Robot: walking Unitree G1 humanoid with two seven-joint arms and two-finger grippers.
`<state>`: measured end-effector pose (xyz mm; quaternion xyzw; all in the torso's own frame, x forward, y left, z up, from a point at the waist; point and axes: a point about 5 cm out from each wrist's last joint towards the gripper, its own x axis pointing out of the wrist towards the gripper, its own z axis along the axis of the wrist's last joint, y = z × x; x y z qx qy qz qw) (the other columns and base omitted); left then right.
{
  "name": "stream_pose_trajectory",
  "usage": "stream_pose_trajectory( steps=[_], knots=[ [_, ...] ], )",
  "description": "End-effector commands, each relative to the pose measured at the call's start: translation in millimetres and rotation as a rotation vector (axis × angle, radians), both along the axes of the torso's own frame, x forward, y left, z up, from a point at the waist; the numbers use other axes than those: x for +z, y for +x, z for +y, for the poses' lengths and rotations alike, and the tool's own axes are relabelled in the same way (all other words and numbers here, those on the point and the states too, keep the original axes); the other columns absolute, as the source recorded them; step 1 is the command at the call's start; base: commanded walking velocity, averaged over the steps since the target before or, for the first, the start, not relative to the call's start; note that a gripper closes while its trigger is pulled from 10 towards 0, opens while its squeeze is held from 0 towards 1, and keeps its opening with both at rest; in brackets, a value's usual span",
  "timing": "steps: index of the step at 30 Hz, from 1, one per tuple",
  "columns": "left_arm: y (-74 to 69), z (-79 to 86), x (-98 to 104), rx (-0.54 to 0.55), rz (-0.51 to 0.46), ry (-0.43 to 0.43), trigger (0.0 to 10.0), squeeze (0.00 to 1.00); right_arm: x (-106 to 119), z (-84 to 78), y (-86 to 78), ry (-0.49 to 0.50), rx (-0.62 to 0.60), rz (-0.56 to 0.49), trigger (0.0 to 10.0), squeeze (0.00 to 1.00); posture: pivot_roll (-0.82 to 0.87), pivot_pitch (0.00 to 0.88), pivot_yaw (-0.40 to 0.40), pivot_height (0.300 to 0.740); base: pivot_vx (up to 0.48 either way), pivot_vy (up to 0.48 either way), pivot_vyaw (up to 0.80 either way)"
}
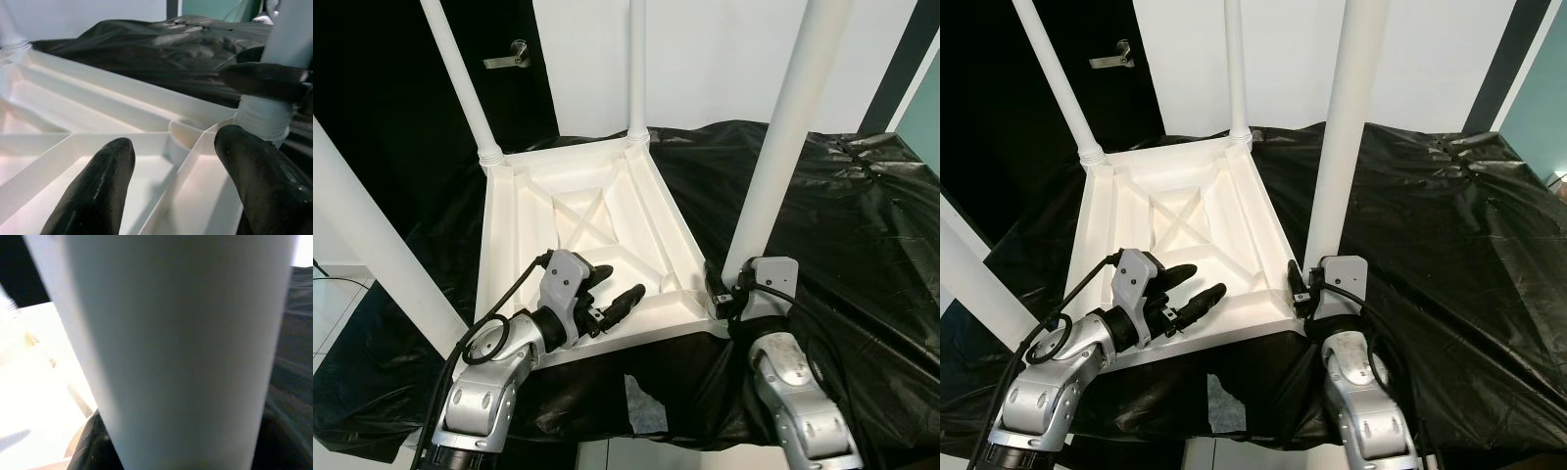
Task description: Building children table
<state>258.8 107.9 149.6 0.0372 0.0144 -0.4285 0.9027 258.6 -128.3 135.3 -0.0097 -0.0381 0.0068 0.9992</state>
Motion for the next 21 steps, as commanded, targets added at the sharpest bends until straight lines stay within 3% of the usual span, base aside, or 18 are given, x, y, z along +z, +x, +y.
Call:
stream_pose_trajectory(
  steps=[1,7,8,15,18,19,21],
  knots=[
    [4.2,1.5,-2.4,0.128,-0.023,0.016,10.0,0.00,-11.0,-3.2,0.0,-0.011,-0.027,0.044,10.0,0.00,-0.03,0.000,0.037,0.740,0.000,0.000,0.00],
    [4.1,0.9,-1.7,0.122,-0.047,0.020,10.0,0.00,-6.7,-1.0,-1.8,0.008,-0.023,0.013,10.0,0.00,-0.03,0.000,0.037,0.740,0.000,0.000,0.00],
    [3.7,1.2,-1.2,0.121,-0.053,0.016,10.0,0.00,-5.8,-1.2,-2.4,0.019,-0.015,0.006,10.0,1.00,-0.03,0.000,0.036,0.740,0.000,0.000,0.00],
    [1.2,0.2,0.8,0.113,-0.053,-0.007,10.0,0.00,0.7,-3.2,-5.8,0.021,0.040,-0.045,10.0,1.00,-0.03,0.000,0.034,0.740,0.000,0.000,0.00],
    [-5.5,-0.9,1.8,0.066,-0.051,-0.016,10.0,0.00,4.4,-12.3,-11.6,-0.009,0.143,-0.077,10.0,1.00,-0.03,0.000,0.022,0.740,0.000,0.000,0.00],
    [-9.8,0.4,1.2,0.037,-0.051,-0.007,10.0,0.00,5.2,-17.6,-14.1,-0.025,0.212,-0.081,10.0,0.04,-0.03,0.000,0.021,0.740,0.000,0.000,0.00],
    [-14.5,3.0,1.4,0.006,-0.054,0.003,10.0,0.00,6.6,-23.9,-15.4,-0.048,0.307,-0.078,10.0,0.00,-0.03,0.000,0.021,0.740,0.000,0.000,0.00]
  ],
)
